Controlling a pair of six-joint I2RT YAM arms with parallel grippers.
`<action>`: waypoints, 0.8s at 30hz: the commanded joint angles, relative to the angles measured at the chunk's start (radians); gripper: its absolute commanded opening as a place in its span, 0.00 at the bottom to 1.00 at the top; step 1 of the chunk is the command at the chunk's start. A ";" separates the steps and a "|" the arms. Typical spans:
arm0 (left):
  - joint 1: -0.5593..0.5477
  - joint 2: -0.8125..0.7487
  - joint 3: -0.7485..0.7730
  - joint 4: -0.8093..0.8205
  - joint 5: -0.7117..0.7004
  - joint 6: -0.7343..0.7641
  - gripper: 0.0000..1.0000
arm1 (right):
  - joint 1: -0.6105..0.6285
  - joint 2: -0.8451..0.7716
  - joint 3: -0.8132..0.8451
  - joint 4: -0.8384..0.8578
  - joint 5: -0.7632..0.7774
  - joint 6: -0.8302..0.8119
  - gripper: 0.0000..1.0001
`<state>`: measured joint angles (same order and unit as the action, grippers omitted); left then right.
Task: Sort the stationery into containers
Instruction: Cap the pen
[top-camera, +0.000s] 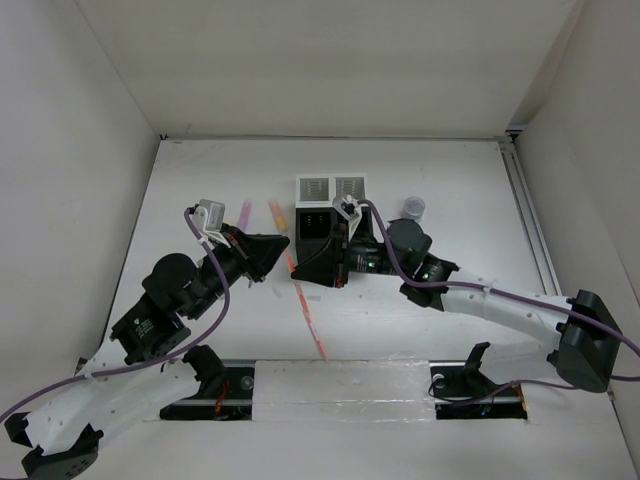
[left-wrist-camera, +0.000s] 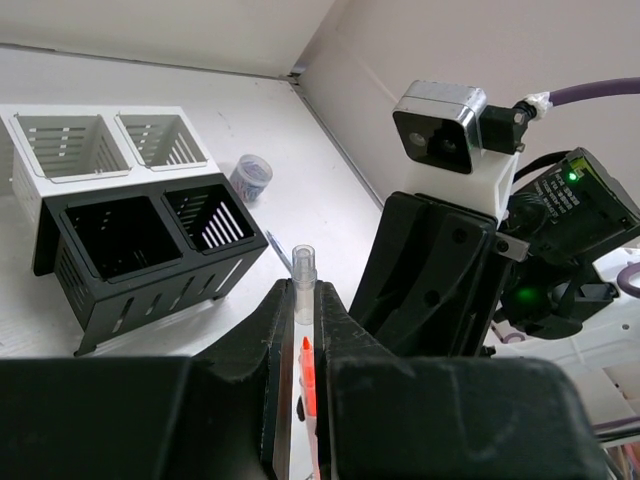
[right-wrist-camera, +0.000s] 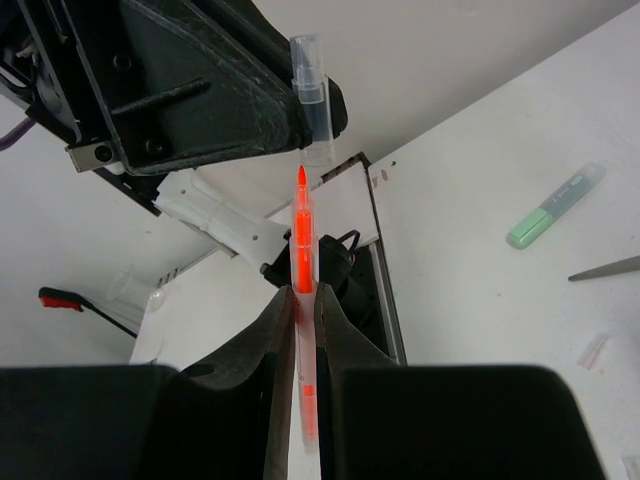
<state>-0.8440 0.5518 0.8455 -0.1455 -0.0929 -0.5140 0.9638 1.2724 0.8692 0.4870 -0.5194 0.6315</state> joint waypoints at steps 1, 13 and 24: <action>0.002 -0.010 0.001 0.053 0.012 -0.004 0.00 | 0.007 0.001 0.054 0.076 0.007 -0.018 0.00; 0.002 -0.020 0.001 0.035 -0.018 -0.004 0.00 | -0.011 0.001 0.054 0.036 0.016 -0.027 0.00; 0.002 -0.020 0.001 0.035 -0.018 -0.004 0.00 | -0.011 0.001 0.054 0.036 0.016 -0.027 0.00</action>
<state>-0.8440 0.5400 0.8455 -0.1467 -0.1062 -0.5140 0.9562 1.2724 0.8764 0.4801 -0.5079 0.6209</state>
